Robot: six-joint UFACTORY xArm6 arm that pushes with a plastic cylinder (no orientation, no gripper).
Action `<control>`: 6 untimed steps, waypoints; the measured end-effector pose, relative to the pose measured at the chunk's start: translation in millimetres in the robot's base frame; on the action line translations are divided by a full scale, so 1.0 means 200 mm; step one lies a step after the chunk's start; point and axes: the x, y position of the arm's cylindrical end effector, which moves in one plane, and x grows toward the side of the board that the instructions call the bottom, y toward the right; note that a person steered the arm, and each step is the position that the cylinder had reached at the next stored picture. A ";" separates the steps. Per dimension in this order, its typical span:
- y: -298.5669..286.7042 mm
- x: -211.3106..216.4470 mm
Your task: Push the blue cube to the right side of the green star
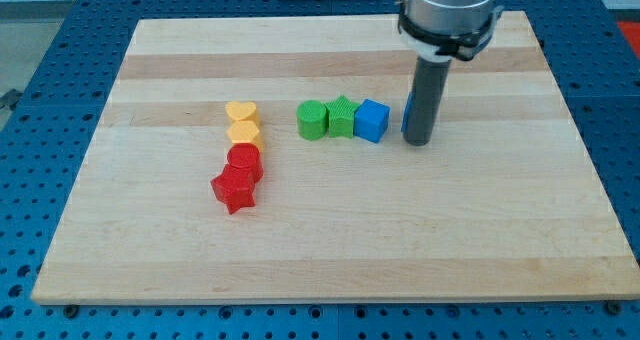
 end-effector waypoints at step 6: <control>-0.06 -0.20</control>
